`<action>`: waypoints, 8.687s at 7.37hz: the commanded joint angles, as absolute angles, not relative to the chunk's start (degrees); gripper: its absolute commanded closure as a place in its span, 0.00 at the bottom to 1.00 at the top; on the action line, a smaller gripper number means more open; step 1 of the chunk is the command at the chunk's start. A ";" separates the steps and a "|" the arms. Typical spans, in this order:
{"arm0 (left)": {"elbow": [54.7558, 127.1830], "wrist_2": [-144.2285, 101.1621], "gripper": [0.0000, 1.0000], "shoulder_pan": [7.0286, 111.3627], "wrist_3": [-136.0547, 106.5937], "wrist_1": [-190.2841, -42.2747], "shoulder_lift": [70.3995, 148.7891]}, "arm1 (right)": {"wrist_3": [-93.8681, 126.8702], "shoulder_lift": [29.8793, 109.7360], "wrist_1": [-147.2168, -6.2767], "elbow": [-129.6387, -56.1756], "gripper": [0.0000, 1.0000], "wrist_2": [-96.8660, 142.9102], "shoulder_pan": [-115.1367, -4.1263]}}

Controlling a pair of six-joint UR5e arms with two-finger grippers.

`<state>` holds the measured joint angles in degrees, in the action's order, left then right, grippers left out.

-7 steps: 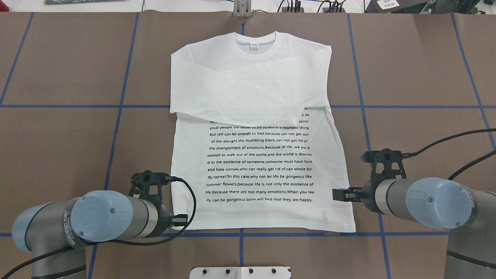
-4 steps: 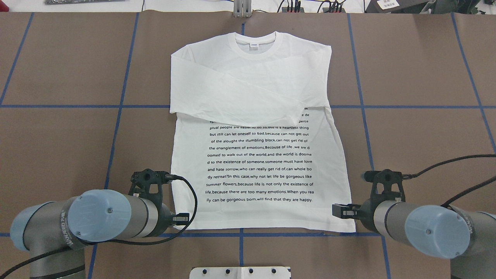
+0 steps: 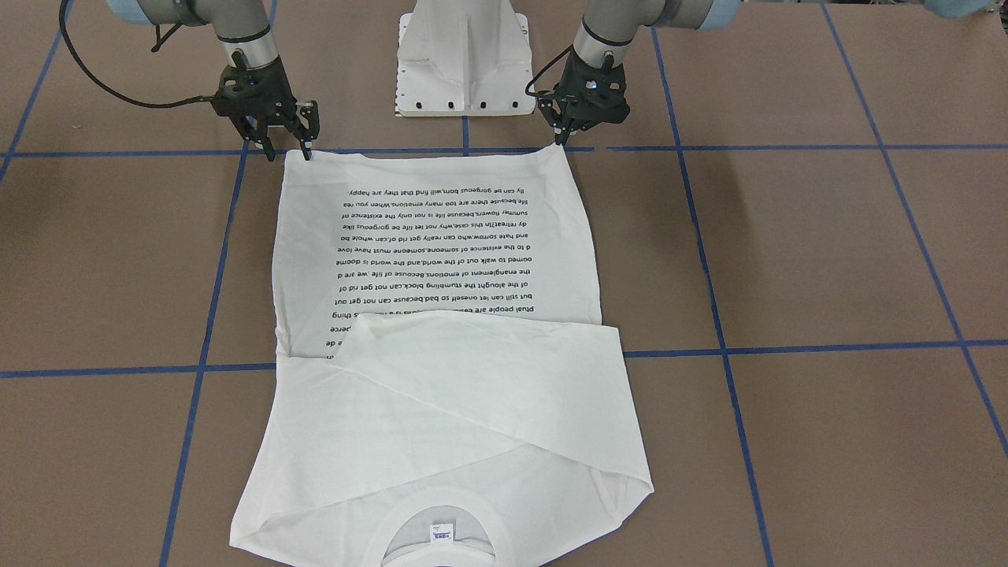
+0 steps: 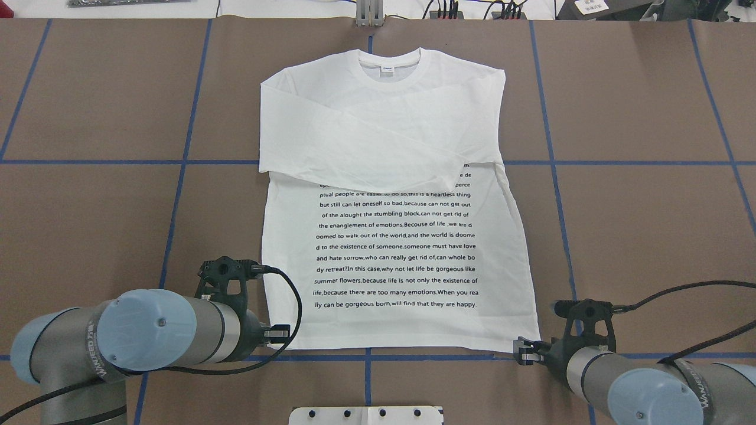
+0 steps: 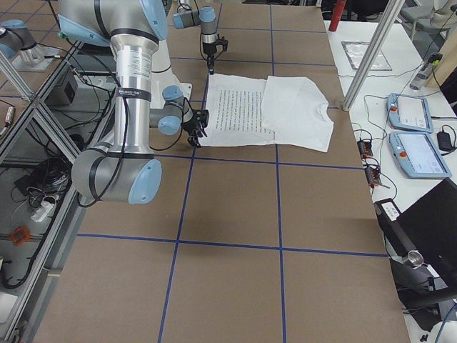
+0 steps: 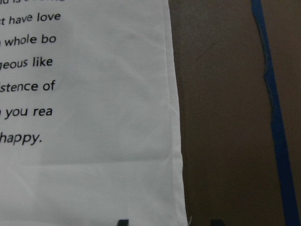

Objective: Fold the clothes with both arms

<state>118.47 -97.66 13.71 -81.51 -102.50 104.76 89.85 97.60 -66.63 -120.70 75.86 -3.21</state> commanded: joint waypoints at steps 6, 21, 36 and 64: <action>119.36 -97.65 1.00 13.80 -81.56 -102.39 104.50 | 89.82 96.85 -66.62 -121.02 1.00 75.50 -2.64; 130.37 -113.64 1.00 45.48 -57.94 -69.34 118.81 | 62.35 61.43 -112.41 -128.61 1.00 108.72 -42.77; 90.44 -107.49 1.00 44.12 -57.66 -105.47 120.59 | 56.69 50.45 -85.34 -83.67 1.00 103.97 -44.03; 60.54 -109.66 1.00 58.16 -32.29 -118.83 126.87 | 55.72 51.86 -84.90 -86.31 0.00 104.33 -43.60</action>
<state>69.13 -107.68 55.37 -36.10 -118.33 120.70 55.51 51.92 -84.91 -86.00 104.34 -43.84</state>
